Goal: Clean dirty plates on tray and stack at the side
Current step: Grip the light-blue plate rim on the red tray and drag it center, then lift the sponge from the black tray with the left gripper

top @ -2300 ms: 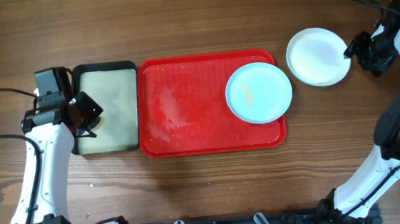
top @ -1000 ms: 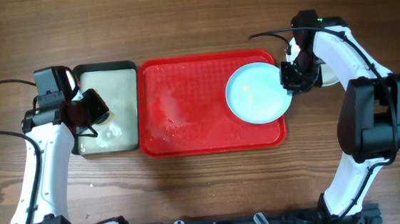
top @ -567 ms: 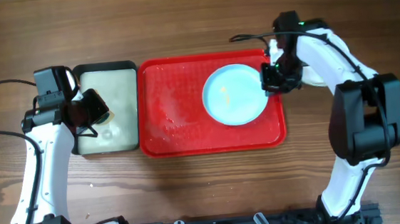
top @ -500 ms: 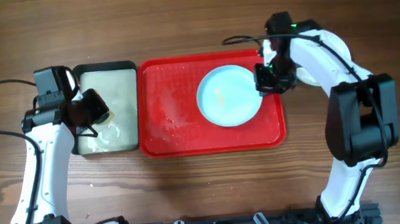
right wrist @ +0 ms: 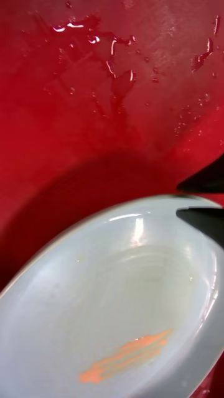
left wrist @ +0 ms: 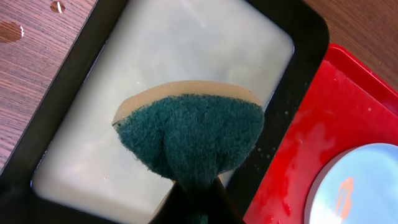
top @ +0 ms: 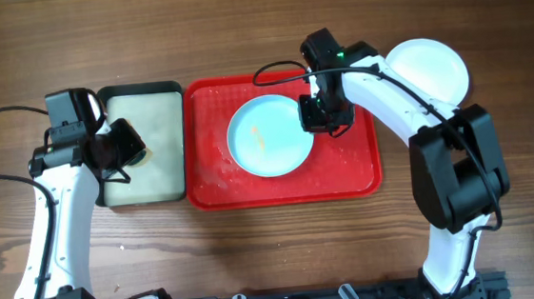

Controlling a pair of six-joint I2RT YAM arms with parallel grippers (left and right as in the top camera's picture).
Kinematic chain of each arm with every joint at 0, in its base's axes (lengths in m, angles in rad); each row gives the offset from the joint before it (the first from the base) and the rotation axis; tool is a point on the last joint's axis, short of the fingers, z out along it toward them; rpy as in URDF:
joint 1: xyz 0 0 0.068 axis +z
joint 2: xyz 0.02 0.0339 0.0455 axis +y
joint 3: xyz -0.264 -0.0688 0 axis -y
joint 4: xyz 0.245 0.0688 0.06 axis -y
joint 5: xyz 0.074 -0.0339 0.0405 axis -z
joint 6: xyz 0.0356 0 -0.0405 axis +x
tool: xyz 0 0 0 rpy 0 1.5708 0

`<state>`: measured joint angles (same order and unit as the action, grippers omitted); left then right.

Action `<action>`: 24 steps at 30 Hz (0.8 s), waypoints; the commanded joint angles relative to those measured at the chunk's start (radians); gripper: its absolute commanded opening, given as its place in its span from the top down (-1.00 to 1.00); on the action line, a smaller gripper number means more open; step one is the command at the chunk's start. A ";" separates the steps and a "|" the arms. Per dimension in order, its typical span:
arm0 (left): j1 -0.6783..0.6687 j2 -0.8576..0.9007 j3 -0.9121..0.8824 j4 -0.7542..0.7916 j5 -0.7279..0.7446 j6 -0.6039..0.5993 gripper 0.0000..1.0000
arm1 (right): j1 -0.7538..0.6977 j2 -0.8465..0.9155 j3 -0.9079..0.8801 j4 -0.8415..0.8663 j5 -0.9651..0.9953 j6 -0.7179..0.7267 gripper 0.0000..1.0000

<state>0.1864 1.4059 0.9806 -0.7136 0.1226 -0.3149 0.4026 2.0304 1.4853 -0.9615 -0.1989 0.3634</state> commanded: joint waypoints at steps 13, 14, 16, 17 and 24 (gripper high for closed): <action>0.001 -0.018 -0.002 0.003 0.016 0.020 0.92 | 0.004 -0.025 -0.006 0.085 0.101 -0.075 0.56; 0.001 -0.018 -0.002 0.003 0.016 0.020 0.92 | 0.004 -0.025 -0.006 0.085 0.101 -0.075 0.56; 0.001 -0.018 -0.002 0.003 0.019 0.020 0.92 | 0.004 -0.025 -0.007 0.085 0.101 -0.076 0.56; 0.001 -0.018 -0.002 0.003 0.019 0.020 0.92 | 0.004 -0.025 -0.007 0.086 0.101 -0.076 0.56; 0.001 -0.018 -0.002 0.002 0.019 0.020 0.92 | 0.006 -0.025 -0.016 0.090 0.101 -0.102 0.56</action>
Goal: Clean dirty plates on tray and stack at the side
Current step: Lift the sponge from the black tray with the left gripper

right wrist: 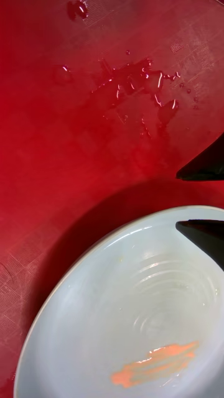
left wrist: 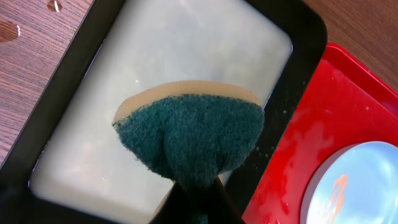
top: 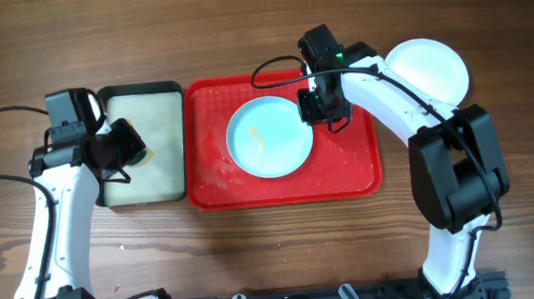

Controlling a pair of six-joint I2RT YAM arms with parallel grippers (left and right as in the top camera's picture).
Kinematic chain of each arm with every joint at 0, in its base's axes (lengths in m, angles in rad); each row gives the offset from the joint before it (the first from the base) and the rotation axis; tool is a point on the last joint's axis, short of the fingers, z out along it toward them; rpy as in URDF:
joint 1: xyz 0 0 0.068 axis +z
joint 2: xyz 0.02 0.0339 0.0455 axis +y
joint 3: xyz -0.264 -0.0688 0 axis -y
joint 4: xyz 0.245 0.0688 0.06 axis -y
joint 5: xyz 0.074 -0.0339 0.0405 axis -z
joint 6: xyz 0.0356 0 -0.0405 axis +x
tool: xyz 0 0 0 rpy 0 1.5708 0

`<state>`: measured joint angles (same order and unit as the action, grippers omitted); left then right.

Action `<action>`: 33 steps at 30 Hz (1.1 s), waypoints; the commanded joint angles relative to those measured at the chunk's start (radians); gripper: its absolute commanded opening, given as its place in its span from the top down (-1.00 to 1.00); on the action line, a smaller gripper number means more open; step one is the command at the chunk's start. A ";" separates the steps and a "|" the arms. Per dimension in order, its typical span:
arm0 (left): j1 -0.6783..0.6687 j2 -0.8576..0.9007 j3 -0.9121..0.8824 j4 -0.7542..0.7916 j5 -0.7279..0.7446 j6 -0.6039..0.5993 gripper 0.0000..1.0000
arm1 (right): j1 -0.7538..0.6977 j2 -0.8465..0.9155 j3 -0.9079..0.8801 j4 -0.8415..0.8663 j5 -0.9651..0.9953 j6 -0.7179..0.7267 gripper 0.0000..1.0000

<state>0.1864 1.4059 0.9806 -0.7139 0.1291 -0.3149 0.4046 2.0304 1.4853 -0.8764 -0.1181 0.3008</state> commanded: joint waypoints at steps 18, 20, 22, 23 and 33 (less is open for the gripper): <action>0.001 -0.018 -0.002 0.001 0.013 0.020 0.92 | 0.021 -0.025 -0.097 0.148 0.057 -0.033 0.91; 0.000 -0.018 -0.002 0.001 0.013 0.038 0.92 | 0.021 -0.025 -0.097 0.150 0.111 -0.001 0.92; -0.004 -0.018 -0.002 0.001 0.013 0.091 0.92 | 0.021 -0.025 -0.097 0.150 0.111 -0.002 0.91; -0.008 -0.018 -0.002 0.001 0.013 0.106 0.92 | 0.021 -0.025 -0.097 0.150 0.110 -0.003 0.91; -0.139 -0.018 0.002 0.036 -0.010 0.207 0.92 | 0.021 -0.025 -0.097 0.180 -0.024 -0.014 0.91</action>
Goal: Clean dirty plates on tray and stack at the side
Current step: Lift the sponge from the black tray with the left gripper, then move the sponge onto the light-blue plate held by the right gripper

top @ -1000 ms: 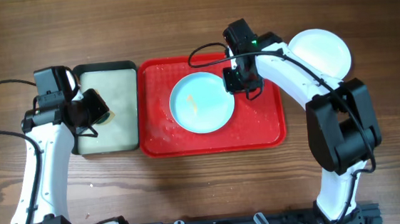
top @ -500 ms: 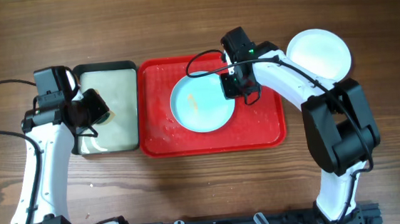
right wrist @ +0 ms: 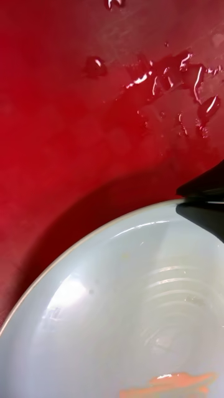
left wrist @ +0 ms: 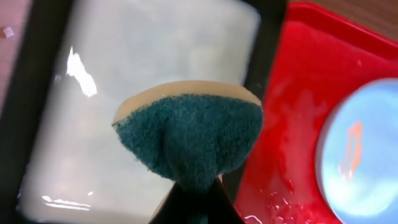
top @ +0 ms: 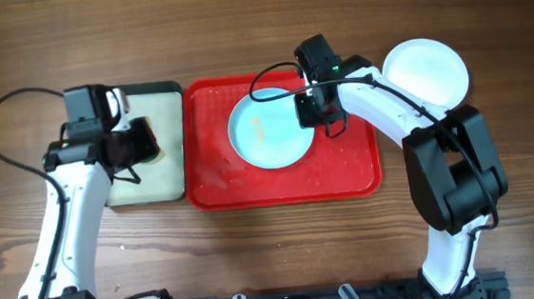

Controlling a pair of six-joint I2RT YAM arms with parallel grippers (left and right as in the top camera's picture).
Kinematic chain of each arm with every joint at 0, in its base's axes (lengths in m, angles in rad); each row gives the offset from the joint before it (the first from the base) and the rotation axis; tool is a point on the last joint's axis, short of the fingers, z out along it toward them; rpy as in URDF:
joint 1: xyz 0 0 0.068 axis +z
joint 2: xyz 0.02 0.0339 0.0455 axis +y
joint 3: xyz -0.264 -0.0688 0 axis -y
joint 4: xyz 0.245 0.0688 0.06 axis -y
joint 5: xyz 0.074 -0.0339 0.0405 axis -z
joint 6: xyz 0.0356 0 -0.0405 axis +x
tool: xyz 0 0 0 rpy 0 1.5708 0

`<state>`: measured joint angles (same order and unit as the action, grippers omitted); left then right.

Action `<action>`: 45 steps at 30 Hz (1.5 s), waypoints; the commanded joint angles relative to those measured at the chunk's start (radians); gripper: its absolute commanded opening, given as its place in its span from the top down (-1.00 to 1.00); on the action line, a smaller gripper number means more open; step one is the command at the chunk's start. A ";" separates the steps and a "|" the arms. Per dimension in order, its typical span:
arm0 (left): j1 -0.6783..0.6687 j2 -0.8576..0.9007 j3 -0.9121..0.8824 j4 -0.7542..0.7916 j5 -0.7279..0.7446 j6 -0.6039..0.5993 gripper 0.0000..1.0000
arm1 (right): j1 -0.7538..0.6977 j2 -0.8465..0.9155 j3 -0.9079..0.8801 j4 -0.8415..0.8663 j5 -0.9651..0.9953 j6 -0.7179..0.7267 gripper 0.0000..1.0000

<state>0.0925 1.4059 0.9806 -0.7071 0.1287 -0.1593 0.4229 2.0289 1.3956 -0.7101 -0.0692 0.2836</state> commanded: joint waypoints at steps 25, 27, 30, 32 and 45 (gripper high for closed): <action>-0.403 0.301 0.308 0.005 0.107 0.065 0.92 | -0.039 -0.024 -0.007 0.021 -0.211 -0.148 0.67; -0.418 0.303 0.308 0.012 0.107 0.064 0.92 | -0.052 -0.024 -0.007 0.021 -0.250 -0.156 0.64; -0.422 0.307 0.308 0.013 0.107 0.034 0.92 | -0.091 -0.024 -0.007 0.026 -0.333 -0.166 0.63; -0.423 0.312 0.308 0.013 0.107 0.020 0.92 | -0.126 -0.024 -0.007 0.026 -0.430 -0.180 0.61; -0.422 0.363 0.308 0.031 0.106 -0.006 0.92 | -0.151 -0.024 -0.143 0.167 -0.499 -0.091 0.62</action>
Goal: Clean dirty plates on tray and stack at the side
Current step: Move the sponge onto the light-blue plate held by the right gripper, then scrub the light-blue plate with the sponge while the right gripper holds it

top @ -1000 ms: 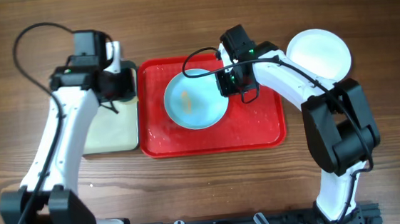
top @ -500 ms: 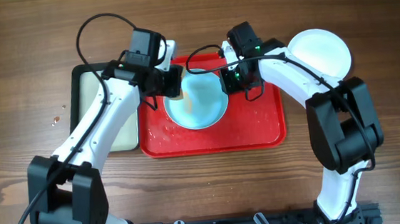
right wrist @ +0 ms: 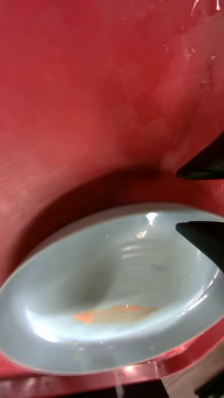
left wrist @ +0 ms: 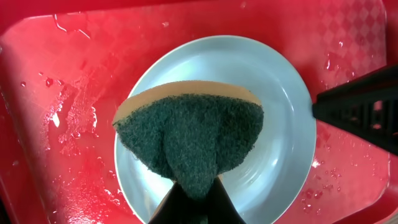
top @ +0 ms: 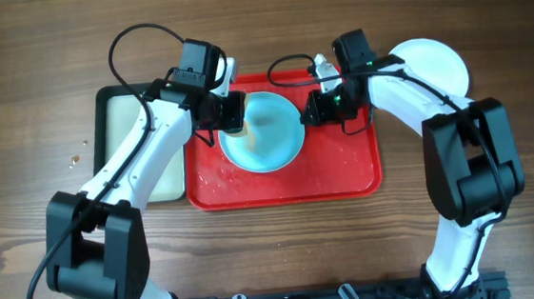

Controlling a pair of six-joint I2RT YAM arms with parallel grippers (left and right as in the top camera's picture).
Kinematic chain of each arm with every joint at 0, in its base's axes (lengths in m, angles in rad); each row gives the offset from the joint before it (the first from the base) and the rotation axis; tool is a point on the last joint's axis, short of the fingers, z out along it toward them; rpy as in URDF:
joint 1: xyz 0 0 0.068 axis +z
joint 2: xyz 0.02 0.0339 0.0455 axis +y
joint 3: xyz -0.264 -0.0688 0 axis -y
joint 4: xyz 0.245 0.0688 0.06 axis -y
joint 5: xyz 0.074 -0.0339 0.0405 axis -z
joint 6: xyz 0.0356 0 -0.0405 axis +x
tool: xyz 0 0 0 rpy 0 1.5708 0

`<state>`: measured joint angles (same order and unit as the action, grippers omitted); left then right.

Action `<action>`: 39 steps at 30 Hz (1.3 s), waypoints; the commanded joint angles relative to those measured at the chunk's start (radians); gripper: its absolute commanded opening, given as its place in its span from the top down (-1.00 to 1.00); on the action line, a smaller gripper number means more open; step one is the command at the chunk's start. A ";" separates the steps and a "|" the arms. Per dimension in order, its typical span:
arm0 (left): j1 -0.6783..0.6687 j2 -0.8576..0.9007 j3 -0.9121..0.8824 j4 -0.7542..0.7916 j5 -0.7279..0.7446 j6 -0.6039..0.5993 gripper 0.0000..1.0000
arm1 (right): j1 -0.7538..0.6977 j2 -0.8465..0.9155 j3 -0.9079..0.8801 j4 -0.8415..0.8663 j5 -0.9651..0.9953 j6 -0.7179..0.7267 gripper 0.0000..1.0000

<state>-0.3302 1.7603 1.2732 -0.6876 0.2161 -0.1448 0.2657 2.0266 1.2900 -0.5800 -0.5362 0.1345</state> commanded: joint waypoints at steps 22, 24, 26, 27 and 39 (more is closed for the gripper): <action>-0.013 0.039 0.013 0.004 0.019 -0.060 0.92 | 0.069 -0.021 -0.039 0.108 0.017 0.209 0.91; -0.013 0.039 0.013 0.003 0.019 -0.073 0.92 | 0.077 -0.022 -0.039 0.108 0.053 0.217 0.91; -0.013 0.039 0.013 0.000 0.019 -0.073 0.92 | 0.077 -0.029 -0.039 0.109 0.061 0.235 0.91; -0.013 0.039 0.013 -0.002 0.019 -0.073 0.92 | 0.077 -0.036 -0.039 0.113 0.069 0.235 0.90; -0.013 0.039 0.013 -0.004 0.019 -0.076 0.92 | 0.111 -0.125 -0.039 0.051 0.275 0.272 0.91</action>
<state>-0.3397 1.7954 1.2732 -0.6918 0.2161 -0.2050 0.3492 1.9240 1.2579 -0.5198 -0.3119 0.3779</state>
